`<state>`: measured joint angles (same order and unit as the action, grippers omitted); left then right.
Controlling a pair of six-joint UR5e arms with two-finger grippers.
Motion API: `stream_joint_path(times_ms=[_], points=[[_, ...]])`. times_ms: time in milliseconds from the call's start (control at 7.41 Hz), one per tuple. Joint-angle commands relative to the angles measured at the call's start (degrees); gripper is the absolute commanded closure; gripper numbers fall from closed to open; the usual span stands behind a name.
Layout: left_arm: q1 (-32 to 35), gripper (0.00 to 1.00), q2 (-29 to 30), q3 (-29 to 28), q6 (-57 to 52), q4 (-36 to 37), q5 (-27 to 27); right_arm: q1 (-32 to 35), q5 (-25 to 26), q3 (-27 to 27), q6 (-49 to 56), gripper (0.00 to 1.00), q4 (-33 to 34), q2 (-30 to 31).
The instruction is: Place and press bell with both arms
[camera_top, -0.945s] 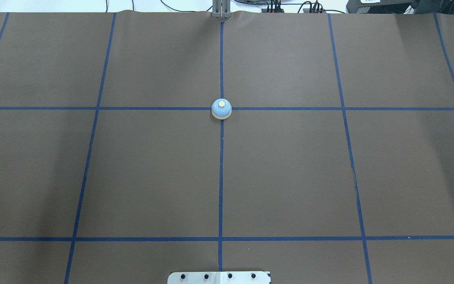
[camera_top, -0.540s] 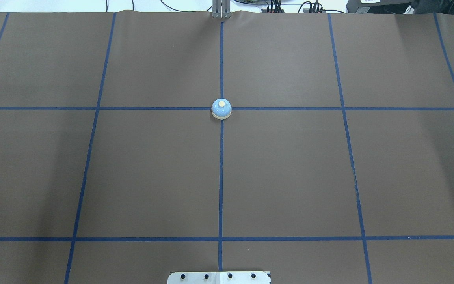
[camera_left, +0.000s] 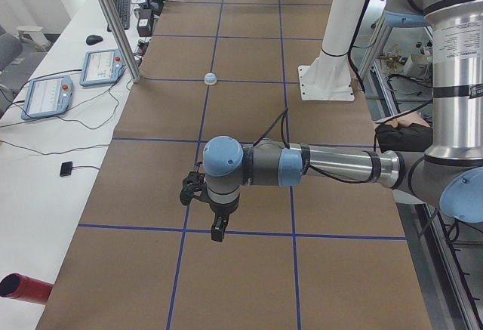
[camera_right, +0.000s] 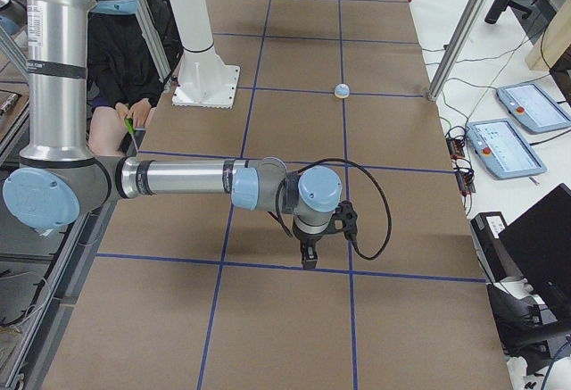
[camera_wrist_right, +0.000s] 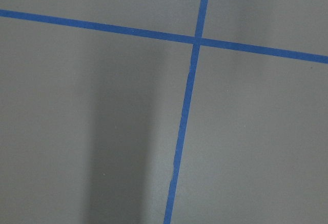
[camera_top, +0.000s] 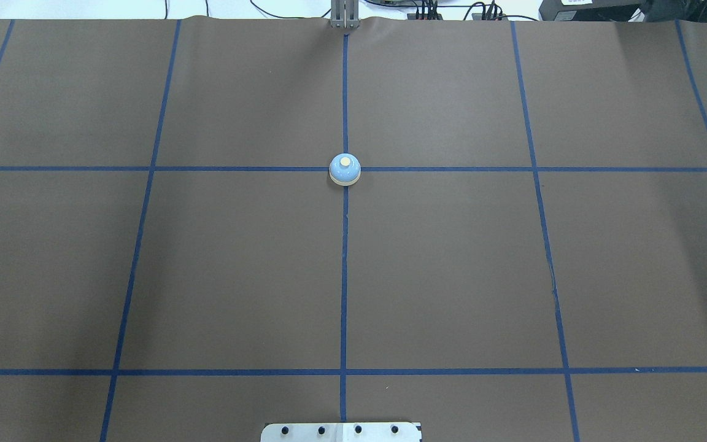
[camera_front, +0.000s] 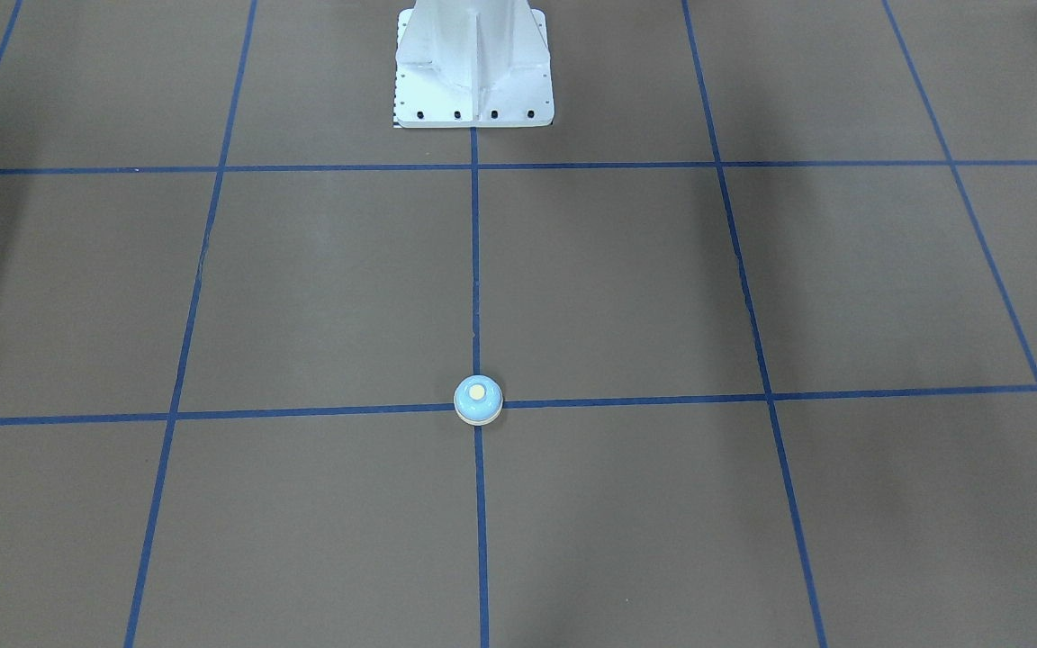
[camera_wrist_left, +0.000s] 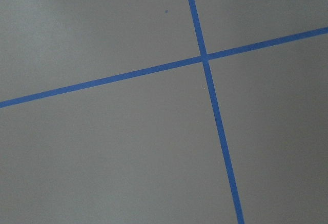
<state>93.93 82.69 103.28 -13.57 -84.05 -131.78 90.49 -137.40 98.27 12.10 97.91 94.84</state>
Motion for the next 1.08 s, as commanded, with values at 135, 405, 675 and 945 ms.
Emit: stream_joint_path(times_ms=[135, 405, 675, 945], points=[[-0.5, 0.00, -0.1, 0.1, 0.5, 0.7, 0.0, -0.1, 0.0, -0.4, 0.0, 0.00, 0.0, 0.0], [-1.6, 0.00, -0.1, -0.1, 0.5, 0.9, 0.2, -0.1, 0.0, -0.4, 0.1, 0.00, 0.0, 0.3], [-2.3, 0.00, -0.1, -0.6, 0.5, 0.8, 0.2, 0.0, 0.0, -0.3, 0.0, 0.00, 0.0, 0.3], [-2.3, 0.00, -0.1, -0.9, 0.4, 0.8, 0.2, 0.0, 0.2, 0.0, 0.0, 0.00, -0.1, 0.3]])
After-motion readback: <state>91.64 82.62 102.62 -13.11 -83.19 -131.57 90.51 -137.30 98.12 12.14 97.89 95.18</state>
